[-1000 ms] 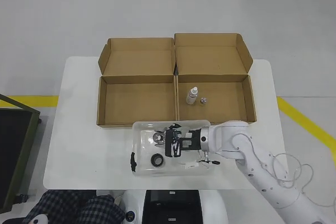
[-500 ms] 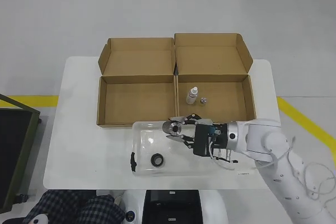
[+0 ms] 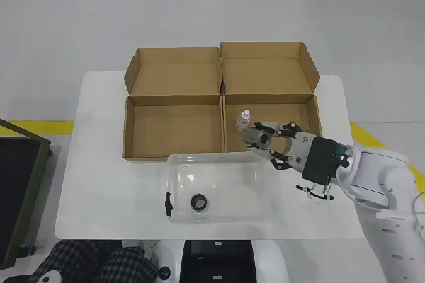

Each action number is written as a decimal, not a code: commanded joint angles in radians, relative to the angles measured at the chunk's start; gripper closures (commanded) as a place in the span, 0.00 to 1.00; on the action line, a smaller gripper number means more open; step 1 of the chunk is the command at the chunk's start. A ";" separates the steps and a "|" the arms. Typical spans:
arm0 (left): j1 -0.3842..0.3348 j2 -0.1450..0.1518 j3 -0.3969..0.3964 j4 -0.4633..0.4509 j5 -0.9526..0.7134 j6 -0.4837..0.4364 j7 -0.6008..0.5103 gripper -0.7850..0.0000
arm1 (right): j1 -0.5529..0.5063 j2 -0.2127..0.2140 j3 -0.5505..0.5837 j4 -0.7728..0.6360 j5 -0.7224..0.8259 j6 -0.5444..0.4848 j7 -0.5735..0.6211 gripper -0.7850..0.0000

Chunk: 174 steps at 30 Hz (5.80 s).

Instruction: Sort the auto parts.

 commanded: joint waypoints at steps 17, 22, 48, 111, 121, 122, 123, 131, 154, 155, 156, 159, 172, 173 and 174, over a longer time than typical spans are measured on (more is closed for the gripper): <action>0.000 0.000 0.000 0.000 0.000 0.000 0.000 0.00 | -0.053 0.013 0.091 -0.018 0.001 0.012 -0.073 1.00; 0.000 0.000 0.000 0.000 0.000 0.000 0.000 0.00 | -0.049 0.015 0.079 -0.012 0.000 0.013 -0.076 1.00; 0.000 0.000 0.000 0.000 0.000 0.000 0.000 0.00 | 0.165 -0.013 -0.234 0.140 -0.023 0.110 0.094 1.00; 0.000 0.000 0.000 0.000 0.000 0.000 0.000 0.00 | 0.640 -0.264 -0.770 0.750 -0.023 0.566 0.482 1.00; 0.000 0.000 0.000 0.000 0.000 0.000 0.000 0.00 | 0.674 -0.305 -0.801 0.828 -0.009 0.588 0.484 0.88; 0.000 0.000 0.000 0.000 0.000 0.000 0.000 0.00 | 0.677 -0.310 -0.803 0.837 -0.008 0.589 0.485 0.87; 0.000 0.000 0.000 0.000 0.000 0.000 0.000 0.00 | 0.681 -0.314 -0.806 0.846 -0.008 0.591 0.485 0.87; 0.000 0.000 0.000 0.000 0.000 0.000 0.000 0.00 | 0.697 -0.339 -0.821 0.892 -0.027 0.603 0.495 0.71; 0.000 0.000 0.000 0.000 0.000 0.000 0.000 0.00 | 0.613 -0.324 -0.722 0.672 -0.091 0.506 0.507 0.59; 0.000 0.000 0.000 0.000 0.000 0.000 0.000 0.00 | 0.595 -0.317 -0.710 0.638 -0.095 0.490 0.512 0.59; 0.000 0.000 0.000 0.000 0.000 0.000 0.000 0.00 | 0.576 -0.310 -0.697 0.605 -0.101 0.474 0.518 0.59; 0.000 0.000 0.000 0.000 0.000 0.000 0.000 0.00 | 0.517 -0.290 -0.662 0.506 -0.117 0.426 0.539 0.59; 0.000 0.000 0.000 0.000 0.000 0.000 0.000 0.00 | 0.296 -0.227 -0.581 0.226 -0.180 0.209 0.551 0.58; 0.000 0.000 0.000 0.000 0.000 0.000 0.000 0.00 | 0.282 -0.224 -0.579 0.217 -0.184 0.187 0.545 0.57; 0.000 0.000 0.000 0.000 0.000 0.000 0.000 0.00 | 0.269 -0.220 -0.577 0.207 -0.190 0.168 0.542 0.57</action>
